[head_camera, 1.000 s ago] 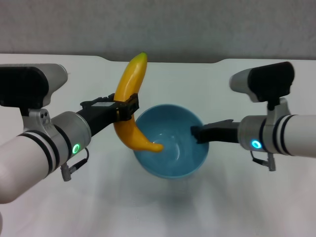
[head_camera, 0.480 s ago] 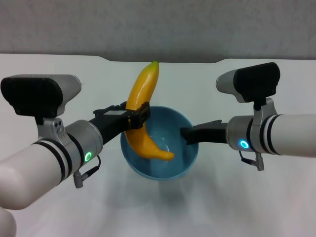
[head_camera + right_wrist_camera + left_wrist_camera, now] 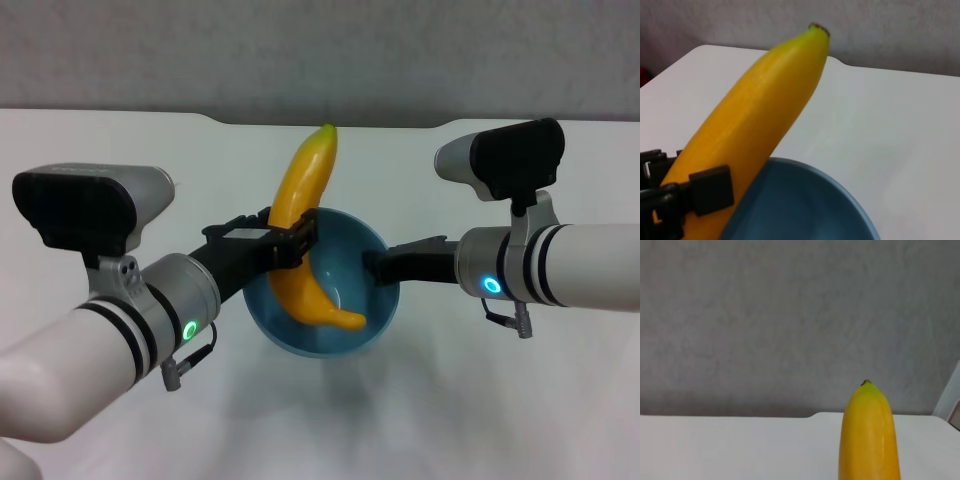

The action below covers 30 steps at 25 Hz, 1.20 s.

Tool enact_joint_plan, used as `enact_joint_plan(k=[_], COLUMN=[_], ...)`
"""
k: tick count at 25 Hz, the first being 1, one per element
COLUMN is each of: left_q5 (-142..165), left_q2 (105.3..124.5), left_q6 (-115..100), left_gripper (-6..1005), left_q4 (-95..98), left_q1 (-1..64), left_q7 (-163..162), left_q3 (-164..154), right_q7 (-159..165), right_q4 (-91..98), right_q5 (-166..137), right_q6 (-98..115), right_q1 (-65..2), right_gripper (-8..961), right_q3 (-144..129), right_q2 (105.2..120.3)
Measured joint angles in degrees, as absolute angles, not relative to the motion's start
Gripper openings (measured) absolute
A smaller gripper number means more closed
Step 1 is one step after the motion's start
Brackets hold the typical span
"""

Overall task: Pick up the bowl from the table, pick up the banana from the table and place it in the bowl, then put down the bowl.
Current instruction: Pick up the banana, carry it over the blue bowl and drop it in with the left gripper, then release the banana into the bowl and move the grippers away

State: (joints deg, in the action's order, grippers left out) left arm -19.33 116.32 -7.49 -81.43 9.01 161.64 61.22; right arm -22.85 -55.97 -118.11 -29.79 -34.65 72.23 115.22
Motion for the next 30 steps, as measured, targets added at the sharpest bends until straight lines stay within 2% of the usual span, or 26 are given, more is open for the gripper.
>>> enact_joint_plan(k=[5,11,16,24,30], left_q5=[-19.1,-19.1,-18.7,-14.4,-14.0], left_q2=[116.28,116.28,116.25,116.06,116.19], left_q6=[-6.2,-6.1,-6.4,-18.3,-20.7], left_gripper=[503,685,899,902,904], left_q4=[-80.7,-79.6,-79.8,-80.4,-78.5], left_q1=[9.0,8.8,7.8,6.2,6.2], left_q7=[161.6,161.6,162.1,162.4,162.4], left_q3=[60.7,61.4,63.7,72.4,74.8], right_q7=[-22.9,-22.9,-23.2,-23.8,-24.1], right_q4=[-55.8,-55.3,-54.4,-50.3,-44.0], right_q5=[-118.1,-118.1,-118.6,-118.3,-118.3], right_q6=[-29.8,-29.8,-29.9,-34.2,-39.3], right_q1=[-34.6,-34.6,-33.7,-35.0,-41.1], right_gripper=[133,138,142,149,154], right_q3=[72.3,72.2,72.5,78.2,83.2], right_q2=[115.17,115.13,115.09,114.89,114.87])
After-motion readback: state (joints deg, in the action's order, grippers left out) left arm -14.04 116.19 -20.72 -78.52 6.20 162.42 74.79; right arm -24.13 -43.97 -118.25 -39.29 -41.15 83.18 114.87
